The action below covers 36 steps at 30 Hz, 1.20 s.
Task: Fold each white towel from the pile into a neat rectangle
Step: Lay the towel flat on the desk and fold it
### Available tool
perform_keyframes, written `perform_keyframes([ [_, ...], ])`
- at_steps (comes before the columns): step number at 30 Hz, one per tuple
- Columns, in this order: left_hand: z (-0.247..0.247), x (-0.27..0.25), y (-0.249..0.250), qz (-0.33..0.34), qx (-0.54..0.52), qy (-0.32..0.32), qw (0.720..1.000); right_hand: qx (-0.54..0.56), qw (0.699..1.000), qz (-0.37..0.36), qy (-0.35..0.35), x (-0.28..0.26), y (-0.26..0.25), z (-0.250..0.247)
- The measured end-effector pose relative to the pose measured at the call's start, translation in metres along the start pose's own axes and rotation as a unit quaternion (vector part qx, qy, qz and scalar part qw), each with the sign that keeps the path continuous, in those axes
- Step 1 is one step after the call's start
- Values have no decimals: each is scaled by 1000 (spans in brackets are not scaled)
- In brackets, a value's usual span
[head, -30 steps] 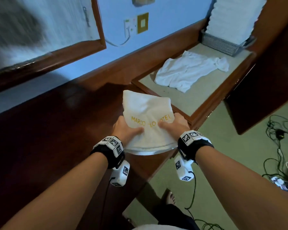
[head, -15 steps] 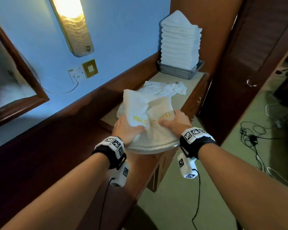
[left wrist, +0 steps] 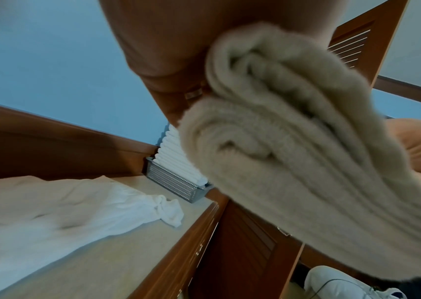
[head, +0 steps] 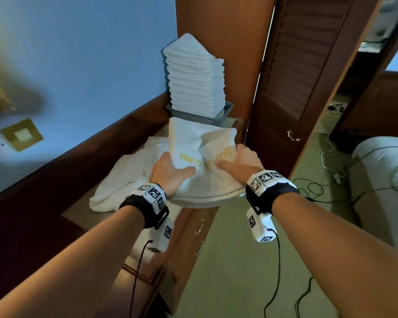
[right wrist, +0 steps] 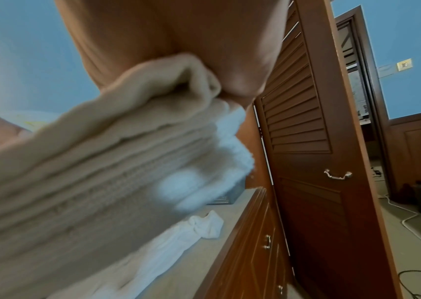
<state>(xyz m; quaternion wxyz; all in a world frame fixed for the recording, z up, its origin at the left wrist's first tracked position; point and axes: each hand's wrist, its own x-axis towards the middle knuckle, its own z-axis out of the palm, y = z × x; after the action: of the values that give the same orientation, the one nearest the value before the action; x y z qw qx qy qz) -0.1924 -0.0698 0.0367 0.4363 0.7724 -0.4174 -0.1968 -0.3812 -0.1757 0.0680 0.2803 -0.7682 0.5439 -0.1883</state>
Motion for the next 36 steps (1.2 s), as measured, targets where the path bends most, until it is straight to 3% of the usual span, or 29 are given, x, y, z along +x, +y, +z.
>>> perform_keyframes([
  [10, 69, 165, 45, 36, -62, -19, 997, -27, 999, 8, 43, 165, 26, -35],
  [19, 88, 320, 83, 72, -122, -18, 990, -95, 993, -30, 56, 341, -9, -62],
  [29, 94, 469, 134, 136, -148, 7, 980, -131, 974, -160, 97, 534, -53, -105],
  [36, 126, 579, 193, 159, -171, 99, 967, -108, 952, -260, 117, 694, -83, -150],
])
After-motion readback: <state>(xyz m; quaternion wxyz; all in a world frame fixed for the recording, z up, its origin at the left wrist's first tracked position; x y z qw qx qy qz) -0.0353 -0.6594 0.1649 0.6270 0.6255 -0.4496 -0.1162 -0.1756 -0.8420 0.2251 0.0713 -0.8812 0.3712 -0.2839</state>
